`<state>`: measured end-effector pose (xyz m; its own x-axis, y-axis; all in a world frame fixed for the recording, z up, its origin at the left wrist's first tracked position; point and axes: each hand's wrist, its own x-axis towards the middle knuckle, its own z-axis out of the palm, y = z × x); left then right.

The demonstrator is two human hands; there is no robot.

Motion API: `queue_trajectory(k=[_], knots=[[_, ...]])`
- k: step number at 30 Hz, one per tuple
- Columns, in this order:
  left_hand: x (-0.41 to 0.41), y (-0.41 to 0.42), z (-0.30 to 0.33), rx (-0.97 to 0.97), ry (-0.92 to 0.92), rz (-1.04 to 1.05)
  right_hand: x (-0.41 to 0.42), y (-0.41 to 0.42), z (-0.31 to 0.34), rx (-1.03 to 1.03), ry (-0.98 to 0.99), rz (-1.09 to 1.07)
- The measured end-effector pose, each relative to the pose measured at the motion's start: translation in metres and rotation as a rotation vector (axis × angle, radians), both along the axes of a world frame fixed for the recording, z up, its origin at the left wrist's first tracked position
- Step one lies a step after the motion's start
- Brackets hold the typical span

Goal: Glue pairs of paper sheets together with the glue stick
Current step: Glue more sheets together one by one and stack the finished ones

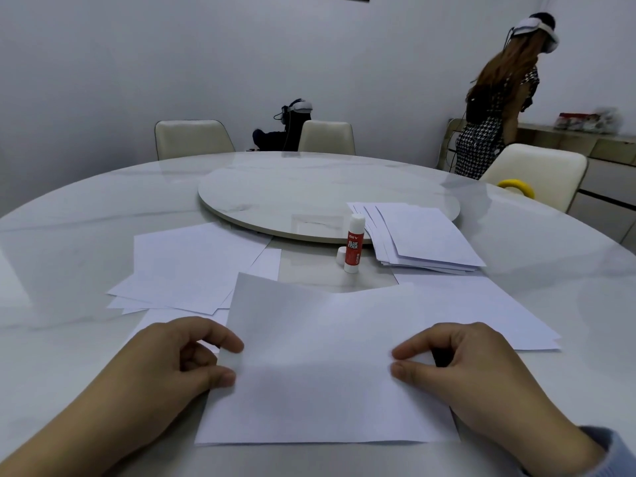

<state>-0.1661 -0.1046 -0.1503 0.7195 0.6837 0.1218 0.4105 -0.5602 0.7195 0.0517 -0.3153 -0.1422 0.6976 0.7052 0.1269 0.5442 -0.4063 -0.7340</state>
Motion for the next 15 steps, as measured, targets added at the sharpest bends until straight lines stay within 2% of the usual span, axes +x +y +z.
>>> queue_trajectory(k=[8,15], knots=[[-0.0022,0.0005,-0.0026,0.063,0.006,-0.041,-0.0002,-0.0006,-0.0014,-0.024,-0.044,0.006],[-0.0023,0.0013,-0.004,0.218,0.07,-0.108,-0.0013,-0.0005,-0.0039,-0.031,-0.147,0.004]])
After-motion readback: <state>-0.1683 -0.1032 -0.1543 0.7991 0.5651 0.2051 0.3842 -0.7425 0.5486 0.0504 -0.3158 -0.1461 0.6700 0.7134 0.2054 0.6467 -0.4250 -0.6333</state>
